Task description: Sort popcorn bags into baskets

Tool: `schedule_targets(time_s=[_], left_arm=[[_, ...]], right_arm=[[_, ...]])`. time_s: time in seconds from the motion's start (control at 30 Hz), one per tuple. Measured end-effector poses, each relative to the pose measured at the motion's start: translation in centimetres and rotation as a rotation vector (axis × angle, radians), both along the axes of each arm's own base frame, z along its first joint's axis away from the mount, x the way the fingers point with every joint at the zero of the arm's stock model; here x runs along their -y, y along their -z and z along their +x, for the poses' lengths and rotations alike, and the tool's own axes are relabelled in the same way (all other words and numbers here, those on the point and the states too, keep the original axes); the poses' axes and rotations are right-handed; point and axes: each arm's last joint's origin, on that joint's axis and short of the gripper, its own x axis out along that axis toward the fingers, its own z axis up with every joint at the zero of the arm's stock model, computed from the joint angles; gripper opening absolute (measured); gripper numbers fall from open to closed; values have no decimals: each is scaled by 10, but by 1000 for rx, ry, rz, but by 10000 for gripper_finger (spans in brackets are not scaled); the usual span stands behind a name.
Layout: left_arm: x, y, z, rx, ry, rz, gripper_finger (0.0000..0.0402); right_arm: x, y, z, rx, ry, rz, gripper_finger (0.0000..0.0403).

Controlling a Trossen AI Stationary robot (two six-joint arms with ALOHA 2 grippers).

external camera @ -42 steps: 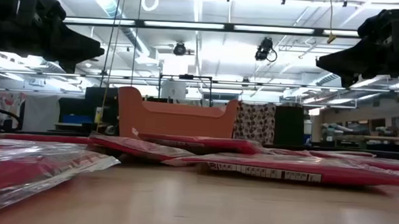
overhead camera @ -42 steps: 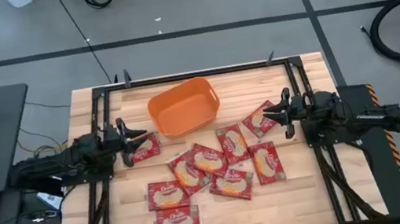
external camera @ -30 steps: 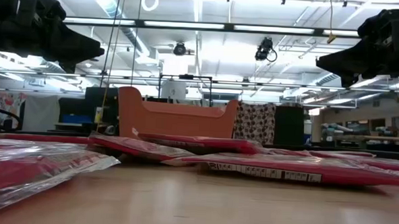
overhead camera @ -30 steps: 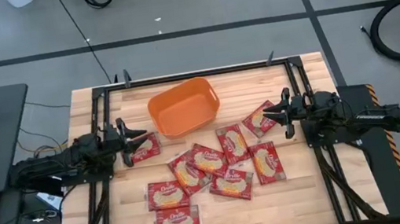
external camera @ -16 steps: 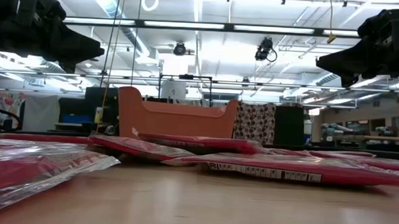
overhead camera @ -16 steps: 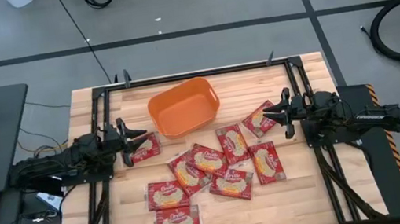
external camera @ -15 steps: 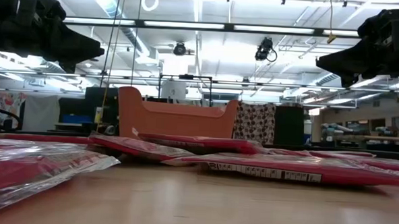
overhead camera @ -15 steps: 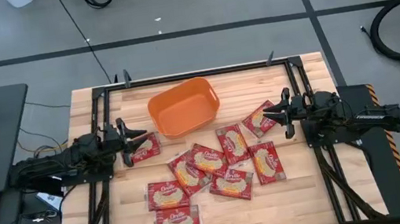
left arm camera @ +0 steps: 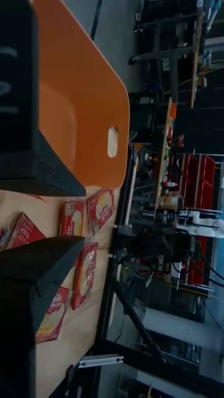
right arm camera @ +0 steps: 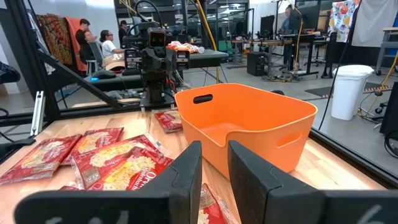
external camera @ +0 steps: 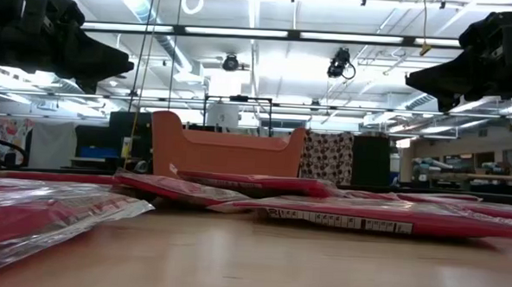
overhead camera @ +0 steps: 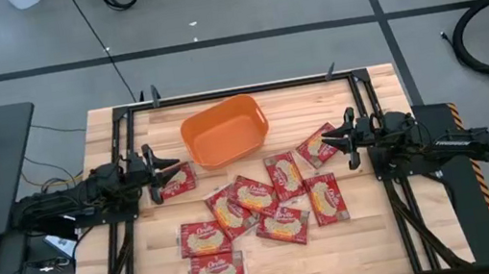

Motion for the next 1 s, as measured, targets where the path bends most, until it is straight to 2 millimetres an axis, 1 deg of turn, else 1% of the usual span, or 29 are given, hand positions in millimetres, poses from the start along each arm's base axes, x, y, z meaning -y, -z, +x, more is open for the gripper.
schedule_targets(time_s=[0.2,0.27,0.3,0.37,0.47,0.67,0.77,0.9,1.0], left_arm=[[0,0,0,6,0,0,117],[0,-5,0,53,1,0,117],[0,-7,0,79,3,-32,117],[0,-8,-1,120,15,-161,117],[1,-14,-1,196,39,-236,117],[7,-22,-2,260,238,-243,117],[13,-26,-4,283,389,-229,117],[19,-27,-5,272,555,-245,117],[22,-27,-5,261,601,-255,117]], right_arm=[[0,0,0,0,0,0,83],[0,0,0,0,0,0,83],[0,0,0,0,0,0,83],[0,0,0,0,0,0,83],[0,0,0,0,0,0,83],[0,-2,0,23,-1,21,83],[0,-5,0,87,-14,169,83],[1,-18,-2,257,1,309,83],[2,-28,-5,383,32,350,83]])
